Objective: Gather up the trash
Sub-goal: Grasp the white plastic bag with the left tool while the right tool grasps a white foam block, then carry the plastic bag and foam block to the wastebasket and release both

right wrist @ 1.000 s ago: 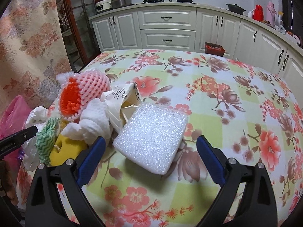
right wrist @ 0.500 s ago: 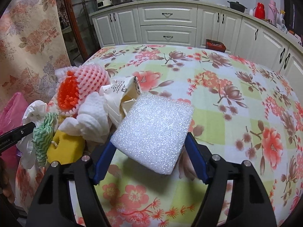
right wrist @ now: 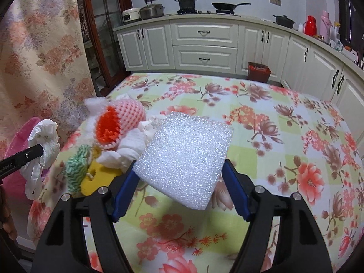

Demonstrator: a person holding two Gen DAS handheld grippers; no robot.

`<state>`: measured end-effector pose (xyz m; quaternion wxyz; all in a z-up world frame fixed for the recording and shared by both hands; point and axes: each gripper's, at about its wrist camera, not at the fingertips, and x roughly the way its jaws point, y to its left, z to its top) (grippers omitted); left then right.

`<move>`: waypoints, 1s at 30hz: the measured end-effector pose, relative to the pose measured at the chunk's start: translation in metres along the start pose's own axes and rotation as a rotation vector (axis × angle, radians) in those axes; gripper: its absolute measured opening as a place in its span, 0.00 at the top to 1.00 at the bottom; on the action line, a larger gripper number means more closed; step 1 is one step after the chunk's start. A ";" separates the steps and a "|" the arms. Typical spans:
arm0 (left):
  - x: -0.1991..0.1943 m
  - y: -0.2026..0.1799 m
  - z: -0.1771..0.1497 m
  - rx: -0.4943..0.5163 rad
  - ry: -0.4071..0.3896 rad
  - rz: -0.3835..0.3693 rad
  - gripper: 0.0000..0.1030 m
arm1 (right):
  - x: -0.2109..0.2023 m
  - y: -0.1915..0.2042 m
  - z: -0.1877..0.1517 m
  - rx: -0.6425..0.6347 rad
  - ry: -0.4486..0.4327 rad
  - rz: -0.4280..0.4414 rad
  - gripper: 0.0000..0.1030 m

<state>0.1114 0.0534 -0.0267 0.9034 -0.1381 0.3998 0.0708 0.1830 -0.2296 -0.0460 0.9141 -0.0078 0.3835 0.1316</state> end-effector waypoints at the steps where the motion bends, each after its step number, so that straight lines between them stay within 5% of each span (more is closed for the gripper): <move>1: -0.003 0.002 0.000 -0.001 -0.006 -0.001 0.65 | -0.004 0.002 0.001 -0.003 -0.007 0.002 0.31; 30: -0.122 0.122 0.010 -0.155 -0.243 0.148 0.65 | -0.053 0.098 0.030 -0.151 -0.118 0.140 0.31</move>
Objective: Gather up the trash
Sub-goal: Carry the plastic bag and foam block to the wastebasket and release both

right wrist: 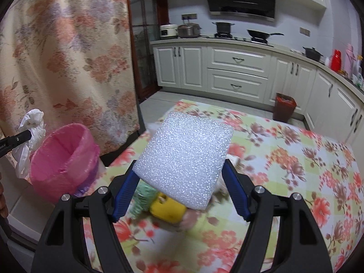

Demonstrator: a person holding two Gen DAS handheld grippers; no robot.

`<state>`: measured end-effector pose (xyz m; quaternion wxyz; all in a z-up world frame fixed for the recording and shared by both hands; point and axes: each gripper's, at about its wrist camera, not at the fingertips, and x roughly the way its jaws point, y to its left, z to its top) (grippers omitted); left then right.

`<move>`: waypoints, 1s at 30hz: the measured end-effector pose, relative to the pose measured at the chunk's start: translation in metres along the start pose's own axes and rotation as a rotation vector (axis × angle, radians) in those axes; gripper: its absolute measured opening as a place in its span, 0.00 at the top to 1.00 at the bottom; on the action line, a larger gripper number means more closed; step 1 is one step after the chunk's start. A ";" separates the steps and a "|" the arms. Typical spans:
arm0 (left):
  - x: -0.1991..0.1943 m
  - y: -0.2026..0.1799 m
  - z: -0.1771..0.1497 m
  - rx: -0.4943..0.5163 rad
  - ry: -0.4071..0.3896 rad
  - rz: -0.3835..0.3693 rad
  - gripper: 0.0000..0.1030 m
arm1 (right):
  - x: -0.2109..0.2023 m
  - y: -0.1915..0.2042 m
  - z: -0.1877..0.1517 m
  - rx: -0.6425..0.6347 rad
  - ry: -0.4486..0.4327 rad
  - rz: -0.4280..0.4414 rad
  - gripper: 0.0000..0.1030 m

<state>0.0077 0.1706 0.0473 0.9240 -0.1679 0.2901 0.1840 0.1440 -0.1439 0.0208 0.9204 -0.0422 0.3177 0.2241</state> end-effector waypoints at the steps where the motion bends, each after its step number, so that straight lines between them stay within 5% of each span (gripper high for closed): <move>1: -0.002 0.003 0.001 -0.004 -0.005 0.005 0.65 | 0.001 0.004 0.002 -0.006 -0.002 0.007 0.31; 30: -0.011 0.059 0.015 -0.046 -0.102 0.061 0.65 | 0.045 0.185 0.056 -0.255 -0.007 0.283 0.31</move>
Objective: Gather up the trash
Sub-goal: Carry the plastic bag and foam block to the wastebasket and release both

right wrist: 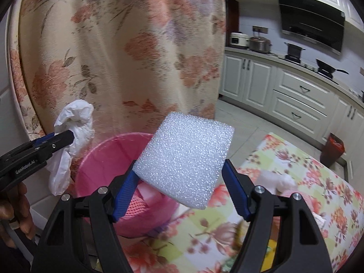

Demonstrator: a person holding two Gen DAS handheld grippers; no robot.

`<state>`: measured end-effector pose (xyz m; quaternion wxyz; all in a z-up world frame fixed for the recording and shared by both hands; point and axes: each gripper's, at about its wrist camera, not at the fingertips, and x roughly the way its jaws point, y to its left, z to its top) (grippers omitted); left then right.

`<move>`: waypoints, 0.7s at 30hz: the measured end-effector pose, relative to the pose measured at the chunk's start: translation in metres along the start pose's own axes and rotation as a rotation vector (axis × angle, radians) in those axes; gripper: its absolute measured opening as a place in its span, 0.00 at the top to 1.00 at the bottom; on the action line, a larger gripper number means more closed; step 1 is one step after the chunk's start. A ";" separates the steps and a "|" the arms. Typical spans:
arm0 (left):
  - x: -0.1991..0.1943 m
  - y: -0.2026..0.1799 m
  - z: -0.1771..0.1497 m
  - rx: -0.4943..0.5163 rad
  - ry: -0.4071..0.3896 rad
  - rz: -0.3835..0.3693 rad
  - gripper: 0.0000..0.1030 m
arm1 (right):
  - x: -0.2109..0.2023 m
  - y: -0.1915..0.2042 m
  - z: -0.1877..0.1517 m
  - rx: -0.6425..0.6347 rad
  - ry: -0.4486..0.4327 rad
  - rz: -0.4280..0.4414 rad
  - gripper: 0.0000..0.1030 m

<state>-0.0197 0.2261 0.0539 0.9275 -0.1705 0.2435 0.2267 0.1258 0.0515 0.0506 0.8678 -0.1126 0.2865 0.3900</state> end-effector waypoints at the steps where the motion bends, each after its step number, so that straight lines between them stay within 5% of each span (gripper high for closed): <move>1: 0.000 0.002 0.000 -0.003 -0.001 0.002 0.65 | 0.003 0.004 0.002 -0.005 0.004 0.010 0.31; 17: 0.004 0.003 0.005 -0.020 -0.012 0.002 0.65 | 0.041 0.033 0.011 -0.054 0.046 0.091 0.30; 21: 0.007 0.002 0.006 -0.027 -0.008 -0.001 0.65 | 0.046 0.036 0.012 -0.069 0.053 0.093 0.21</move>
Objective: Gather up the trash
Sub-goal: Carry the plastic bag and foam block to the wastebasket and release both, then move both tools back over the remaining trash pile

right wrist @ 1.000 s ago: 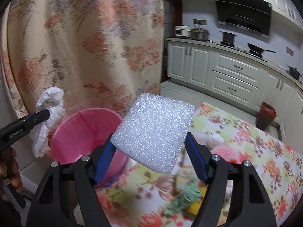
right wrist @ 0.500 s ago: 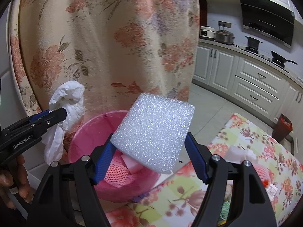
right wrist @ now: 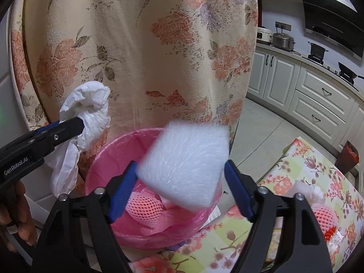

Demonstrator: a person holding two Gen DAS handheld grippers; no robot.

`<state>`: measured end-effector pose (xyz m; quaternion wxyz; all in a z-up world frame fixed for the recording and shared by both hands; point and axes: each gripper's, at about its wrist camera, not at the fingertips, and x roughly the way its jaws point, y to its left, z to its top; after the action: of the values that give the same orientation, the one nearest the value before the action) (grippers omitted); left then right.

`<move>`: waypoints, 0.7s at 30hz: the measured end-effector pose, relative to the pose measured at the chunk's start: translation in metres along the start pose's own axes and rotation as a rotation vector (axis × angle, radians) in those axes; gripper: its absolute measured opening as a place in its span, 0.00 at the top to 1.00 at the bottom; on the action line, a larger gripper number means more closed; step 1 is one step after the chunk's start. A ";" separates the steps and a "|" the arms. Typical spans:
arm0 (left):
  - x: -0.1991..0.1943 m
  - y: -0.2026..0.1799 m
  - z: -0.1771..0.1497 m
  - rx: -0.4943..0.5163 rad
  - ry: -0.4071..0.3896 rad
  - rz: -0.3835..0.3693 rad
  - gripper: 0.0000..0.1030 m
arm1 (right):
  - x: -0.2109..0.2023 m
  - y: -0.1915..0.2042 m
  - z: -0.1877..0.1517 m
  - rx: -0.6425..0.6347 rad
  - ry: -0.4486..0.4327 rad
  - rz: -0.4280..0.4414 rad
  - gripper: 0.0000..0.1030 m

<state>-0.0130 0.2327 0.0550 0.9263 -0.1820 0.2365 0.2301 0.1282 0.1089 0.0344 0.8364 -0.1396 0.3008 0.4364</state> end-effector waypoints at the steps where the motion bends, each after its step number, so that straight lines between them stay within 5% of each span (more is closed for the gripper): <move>1: 0.000 0.000 0.000 -0.002 -0.001 -0.001 0.63 | 0.001 0.000 0.000 -0.003 -0.001 -0.006 0.20; 4: 0.000 0.000 0.000 -0.005 -0.009 0.001 0.41 | 0.001 -0.003 0.000 -0.001 0.000 -0.010 0.19; 21: -0.001 -0.011 -0.003 0.019 0.006 -0.008 0.40 | -0.040 -0.061 -0.034 0.113 -0.018 -0.116 0.18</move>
<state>-0.0090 0.2223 0.0551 0.9281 -0.1751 0.2408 0.2234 0.1477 0.0307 0.0310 0.8695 -0.1056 0.3088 0.3708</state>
